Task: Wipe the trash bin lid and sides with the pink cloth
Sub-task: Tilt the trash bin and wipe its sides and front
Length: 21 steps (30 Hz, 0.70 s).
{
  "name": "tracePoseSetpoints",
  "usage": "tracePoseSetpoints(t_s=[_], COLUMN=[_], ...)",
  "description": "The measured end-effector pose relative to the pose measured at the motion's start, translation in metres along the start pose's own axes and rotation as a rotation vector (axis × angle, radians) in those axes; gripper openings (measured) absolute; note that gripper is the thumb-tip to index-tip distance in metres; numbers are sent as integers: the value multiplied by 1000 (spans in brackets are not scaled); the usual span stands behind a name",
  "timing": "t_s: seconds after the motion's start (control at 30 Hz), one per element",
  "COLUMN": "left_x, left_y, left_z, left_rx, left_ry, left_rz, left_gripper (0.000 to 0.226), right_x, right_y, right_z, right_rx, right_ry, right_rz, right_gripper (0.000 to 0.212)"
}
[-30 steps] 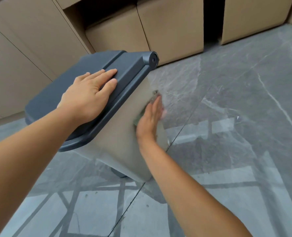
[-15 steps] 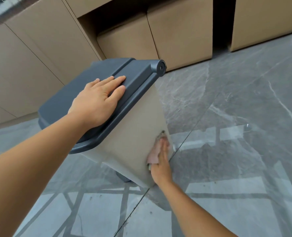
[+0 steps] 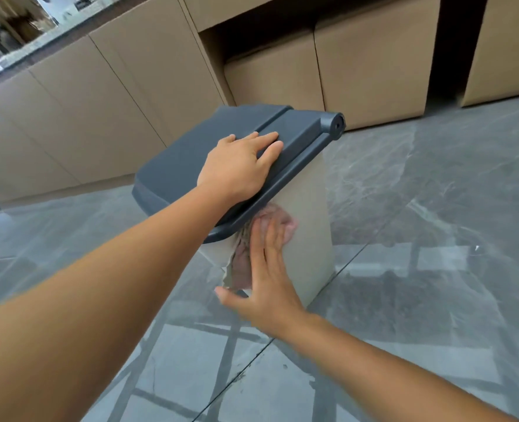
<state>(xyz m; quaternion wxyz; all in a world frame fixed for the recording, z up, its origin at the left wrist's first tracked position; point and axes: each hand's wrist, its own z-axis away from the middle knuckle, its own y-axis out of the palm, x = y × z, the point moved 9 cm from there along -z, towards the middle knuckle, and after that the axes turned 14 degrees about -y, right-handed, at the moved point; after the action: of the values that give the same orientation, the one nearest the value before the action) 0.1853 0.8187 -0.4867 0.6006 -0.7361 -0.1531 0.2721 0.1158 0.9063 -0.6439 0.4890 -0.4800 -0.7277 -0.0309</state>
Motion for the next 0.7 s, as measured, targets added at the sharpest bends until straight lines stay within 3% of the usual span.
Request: tracePoseSetpoints(t_s=[0.2, 0.37, 0.5, 0.7], left_x=[-6, 17, 14, 2], left_y=[-20, -34, -31, -30], left_z=[13, 11, 10, 10], left_rx=[-43, 52, 32, 71], left_ry=[76, -17, 47, 167], left_rz=[234, 372, 285, 122], left_gripper=[42, 42, 34, 36], right_x=[6, 2, 5, -34], right_y=[2, 2, -7, -39], right_z=[-2, -6, -12, -19], right_rx=[98, -115, -379, -327], right_ry=[-2, 37, 0, -65], right_rz=[273, 306, 467, 403], right_gripper=[146, 153, 134, 149])
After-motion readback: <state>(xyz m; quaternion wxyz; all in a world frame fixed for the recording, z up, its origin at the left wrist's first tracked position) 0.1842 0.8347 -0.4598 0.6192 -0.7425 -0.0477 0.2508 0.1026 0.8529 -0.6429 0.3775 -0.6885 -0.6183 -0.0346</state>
